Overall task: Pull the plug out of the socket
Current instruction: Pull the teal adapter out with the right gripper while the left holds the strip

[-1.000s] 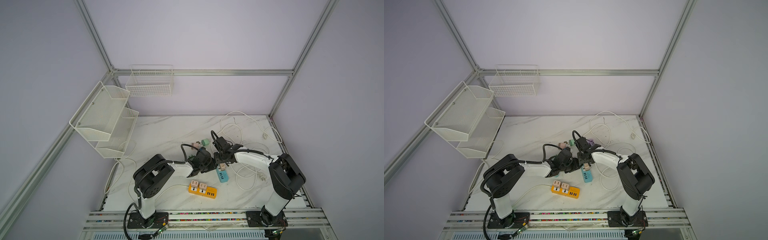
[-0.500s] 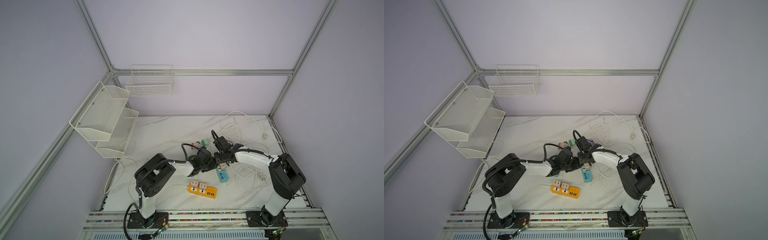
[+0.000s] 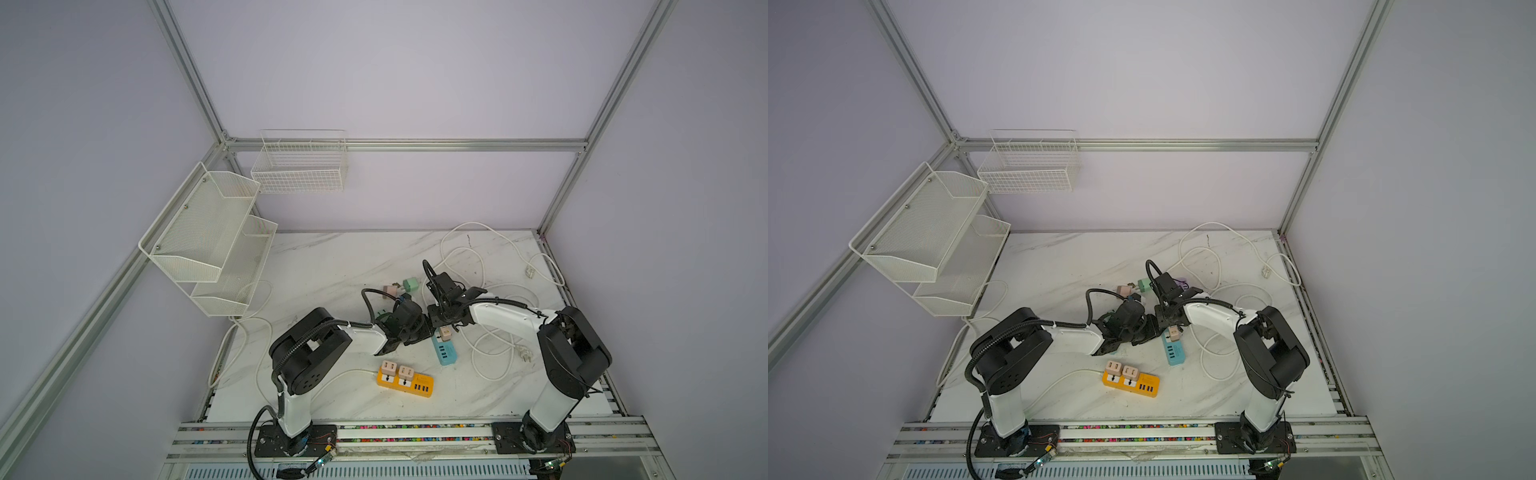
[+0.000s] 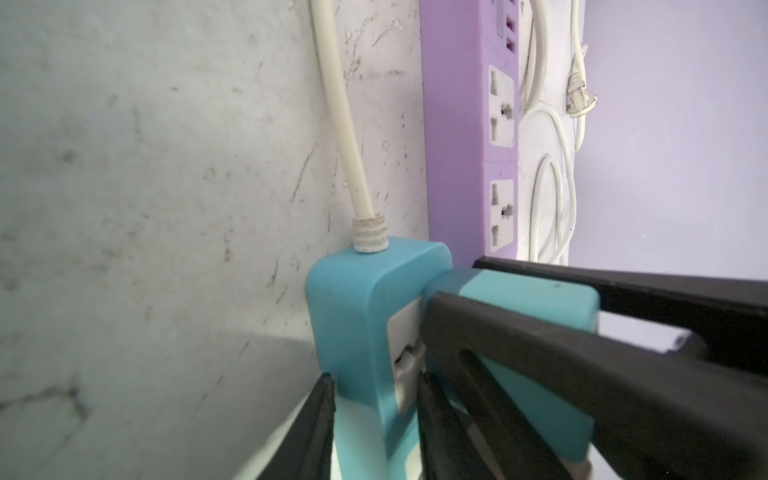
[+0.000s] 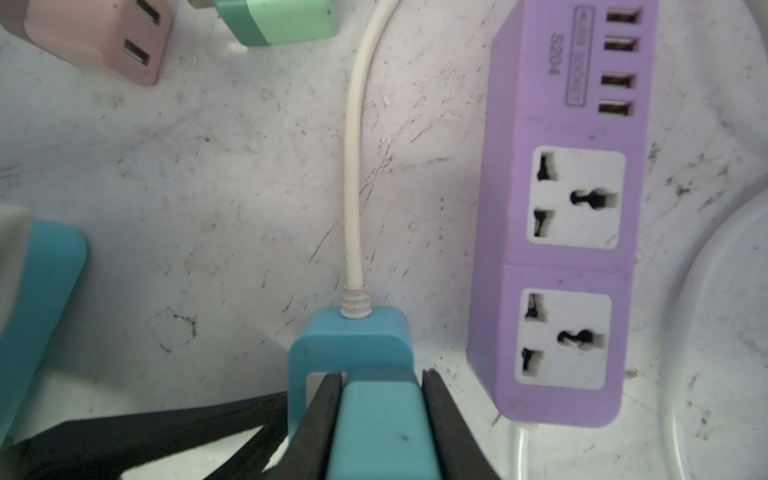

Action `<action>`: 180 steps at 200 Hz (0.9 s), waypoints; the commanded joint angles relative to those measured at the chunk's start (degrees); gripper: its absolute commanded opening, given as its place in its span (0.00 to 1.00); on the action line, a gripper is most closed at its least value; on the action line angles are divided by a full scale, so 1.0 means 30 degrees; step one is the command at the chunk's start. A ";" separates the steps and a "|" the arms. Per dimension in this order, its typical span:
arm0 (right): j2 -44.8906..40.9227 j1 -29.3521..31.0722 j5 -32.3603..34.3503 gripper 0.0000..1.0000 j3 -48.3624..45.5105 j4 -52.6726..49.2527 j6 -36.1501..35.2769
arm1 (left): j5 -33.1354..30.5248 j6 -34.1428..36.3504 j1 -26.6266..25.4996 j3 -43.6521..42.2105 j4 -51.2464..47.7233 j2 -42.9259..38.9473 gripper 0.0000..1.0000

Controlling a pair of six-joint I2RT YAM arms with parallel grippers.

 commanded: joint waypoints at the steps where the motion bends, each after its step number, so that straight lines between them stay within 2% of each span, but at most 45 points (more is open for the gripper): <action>1: -0.0712 -0.0231 -0.0297 0.19 0.0053 0.0080 -0.0391 | -0.0926 -0.0207 -0.0272 -0.1343 -0.2100 0.0012 0.32; 28: -0.0456 -0.0286 0.1075 0.15 0.0599 -0.0548 -0.0216 | -0.0712 -0.0073 -0.0351 -0.1259 -0.2124 0.0142 0.31; 56: -0.0224 0.0370 0.0642 0.12 0.0877 -0.0406 0.0096 | -0.1083 -0.0268 -0.0498 -0.1533 -0.2152 0.0238 0.31; 86: -0.1044 -0.0204 0.0062 0.11 0.0502 0.0111 -0.0090 | -0.1238 -0.0375 -0.0555 -0.1846 -0.2153 0.0178 0.30; 115: -0.0825 -0.0303 0.1679 0.09 0.0986 -0.0807 -0.0094 | -0.1235 -0.0457 -0.0674 -0.1846 -0.2180 0.0296 0.29; 135: -0.0734 0.0106 0.0564 0.06 0.0950 -0.0110 0.0014 | -0.1384 -0.0515 -0.0766 -0.1814 -0.2197 0.0454 0.29; 180: -0.0989 0.0283 0.0390 0.05 0.0865 0.0015 -0.0098 | -0.1573 -0.0524 -0.0770 -0.1918 -0.2503 0.0240 0.28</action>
